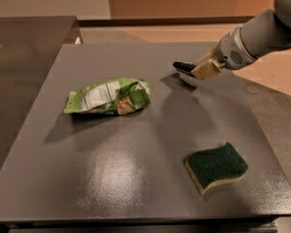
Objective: Pick rxbar chocolate
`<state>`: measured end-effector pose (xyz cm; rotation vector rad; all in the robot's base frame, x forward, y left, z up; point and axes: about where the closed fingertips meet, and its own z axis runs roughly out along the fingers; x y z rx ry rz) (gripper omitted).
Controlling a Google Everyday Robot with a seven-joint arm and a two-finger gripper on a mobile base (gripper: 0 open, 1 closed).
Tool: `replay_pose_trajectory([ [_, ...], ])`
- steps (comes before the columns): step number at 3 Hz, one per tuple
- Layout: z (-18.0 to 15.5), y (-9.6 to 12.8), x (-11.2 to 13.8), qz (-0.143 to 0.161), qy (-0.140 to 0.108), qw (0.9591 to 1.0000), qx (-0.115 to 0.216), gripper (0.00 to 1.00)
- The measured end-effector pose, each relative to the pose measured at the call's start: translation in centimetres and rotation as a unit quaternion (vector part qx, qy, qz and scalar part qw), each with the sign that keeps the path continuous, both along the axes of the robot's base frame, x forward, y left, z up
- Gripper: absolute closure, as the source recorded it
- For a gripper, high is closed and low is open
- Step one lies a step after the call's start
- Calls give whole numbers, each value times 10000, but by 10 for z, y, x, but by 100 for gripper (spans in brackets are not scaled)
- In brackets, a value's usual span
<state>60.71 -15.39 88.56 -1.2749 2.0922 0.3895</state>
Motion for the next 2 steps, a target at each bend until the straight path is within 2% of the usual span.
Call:
replay_pose_trajectory([
  [2,66,1,-11,40,-365,9991,197,100],
])
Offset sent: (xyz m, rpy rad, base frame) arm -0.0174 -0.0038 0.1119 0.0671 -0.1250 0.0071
